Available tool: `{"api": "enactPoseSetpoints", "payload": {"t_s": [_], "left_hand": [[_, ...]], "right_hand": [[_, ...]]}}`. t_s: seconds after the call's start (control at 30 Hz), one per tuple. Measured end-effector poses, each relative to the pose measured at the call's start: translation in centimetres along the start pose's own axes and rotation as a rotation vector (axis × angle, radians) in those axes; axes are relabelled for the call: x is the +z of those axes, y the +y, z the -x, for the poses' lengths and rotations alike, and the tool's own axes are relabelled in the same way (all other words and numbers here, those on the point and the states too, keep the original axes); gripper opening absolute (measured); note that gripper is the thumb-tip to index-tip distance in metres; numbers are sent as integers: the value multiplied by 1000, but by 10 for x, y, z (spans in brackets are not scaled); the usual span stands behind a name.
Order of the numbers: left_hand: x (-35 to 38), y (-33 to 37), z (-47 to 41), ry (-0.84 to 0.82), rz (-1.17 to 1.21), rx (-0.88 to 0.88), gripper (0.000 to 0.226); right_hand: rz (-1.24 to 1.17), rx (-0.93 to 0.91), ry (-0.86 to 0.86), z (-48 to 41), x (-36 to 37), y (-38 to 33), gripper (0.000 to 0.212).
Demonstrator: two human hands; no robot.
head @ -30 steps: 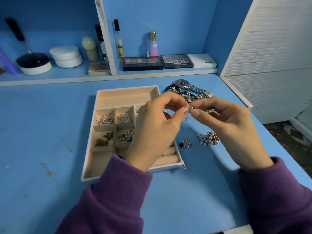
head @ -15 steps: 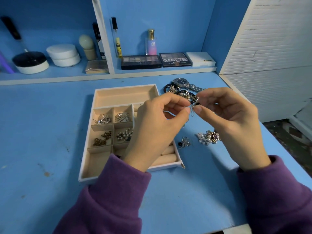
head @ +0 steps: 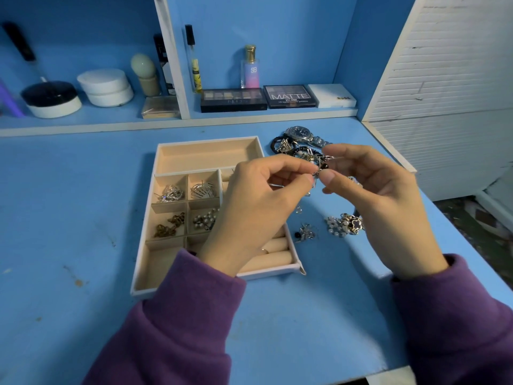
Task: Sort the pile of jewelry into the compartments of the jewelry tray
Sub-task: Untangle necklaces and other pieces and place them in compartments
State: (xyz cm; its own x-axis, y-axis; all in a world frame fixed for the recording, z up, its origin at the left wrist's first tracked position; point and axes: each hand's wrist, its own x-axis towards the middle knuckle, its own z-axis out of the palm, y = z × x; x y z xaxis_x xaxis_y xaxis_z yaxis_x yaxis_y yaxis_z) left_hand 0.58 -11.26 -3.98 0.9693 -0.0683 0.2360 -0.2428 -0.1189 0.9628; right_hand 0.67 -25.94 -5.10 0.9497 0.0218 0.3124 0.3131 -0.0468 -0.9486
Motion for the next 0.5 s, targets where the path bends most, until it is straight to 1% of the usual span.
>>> {"api": "enactPoseSetpoints", "payload": {"t_s": [0.1,0.17,0.33,0.43,0.5], "left_hand": [[-1,2,0,-18,26,6,19],[0,2,0,-29,25,17,20],[0,2,0,-26,33,13,17],[-1,1,0,-10,23,2,15],[-1,0,0,-5,3,8,15]], "right_hand": [[-59,93,-26,-1,0,3,11],[-108,120,-46,-2,-1,4,8],[-176,136,-57,-3,-3,5,8],[-177,127,-52,-2,-2,4,5],[-173,119,-35,-2,-2,4,8]]}}
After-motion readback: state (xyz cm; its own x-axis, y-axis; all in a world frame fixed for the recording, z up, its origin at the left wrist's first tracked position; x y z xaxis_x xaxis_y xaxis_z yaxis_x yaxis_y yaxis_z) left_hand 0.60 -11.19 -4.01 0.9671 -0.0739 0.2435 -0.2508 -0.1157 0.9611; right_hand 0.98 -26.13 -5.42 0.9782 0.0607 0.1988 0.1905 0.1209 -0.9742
